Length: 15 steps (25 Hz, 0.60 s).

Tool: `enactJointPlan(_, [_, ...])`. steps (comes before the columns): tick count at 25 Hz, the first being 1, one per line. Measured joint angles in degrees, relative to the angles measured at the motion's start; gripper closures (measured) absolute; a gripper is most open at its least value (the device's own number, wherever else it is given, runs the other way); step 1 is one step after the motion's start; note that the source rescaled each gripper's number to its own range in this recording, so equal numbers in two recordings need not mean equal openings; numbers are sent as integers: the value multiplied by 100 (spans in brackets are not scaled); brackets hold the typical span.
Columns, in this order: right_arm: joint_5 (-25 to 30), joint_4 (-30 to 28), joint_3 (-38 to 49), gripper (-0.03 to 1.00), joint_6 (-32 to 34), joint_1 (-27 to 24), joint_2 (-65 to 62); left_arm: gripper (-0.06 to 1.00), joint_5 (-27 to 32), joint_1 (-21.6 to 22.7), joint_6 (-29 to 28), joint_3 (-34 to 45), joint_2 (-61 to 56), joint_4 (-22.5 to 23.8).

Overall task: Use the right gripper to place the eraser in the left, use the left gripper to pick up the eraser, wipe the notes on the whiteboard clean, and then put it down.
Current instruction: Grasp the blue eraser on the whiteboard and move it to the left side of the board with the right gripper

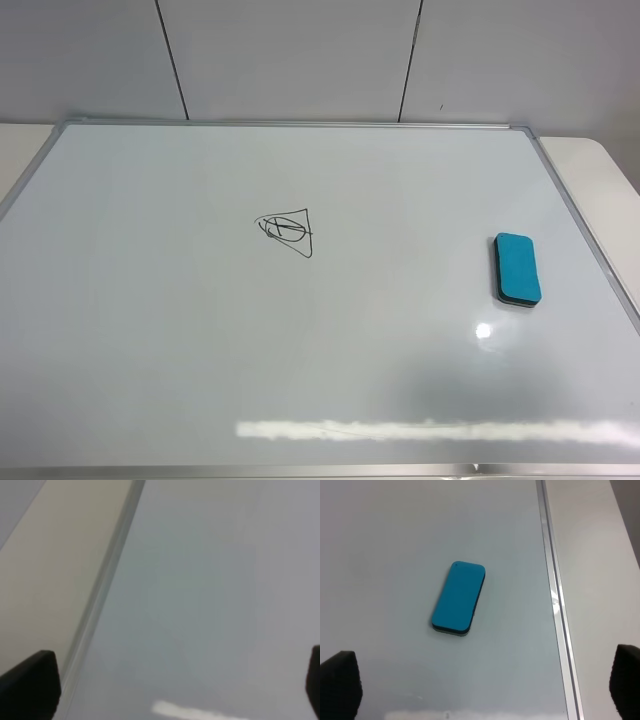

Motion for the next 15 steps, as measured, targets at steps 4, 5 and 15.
enactJointPlan(4, [0, 0, 0, -3, 0, 0, 0, -6, 0, 0, 0, 0, 0, 0])
enactJointPlan(5, [0, 0, 0, -3, 0, 0, 0, -6, 0, 0, 0, 0, 0, 0])
enactJointPlan(15, [0, 0, 0, -3, 0, 0, 0, -6, 0, 0, 0, 0, 0, 0])
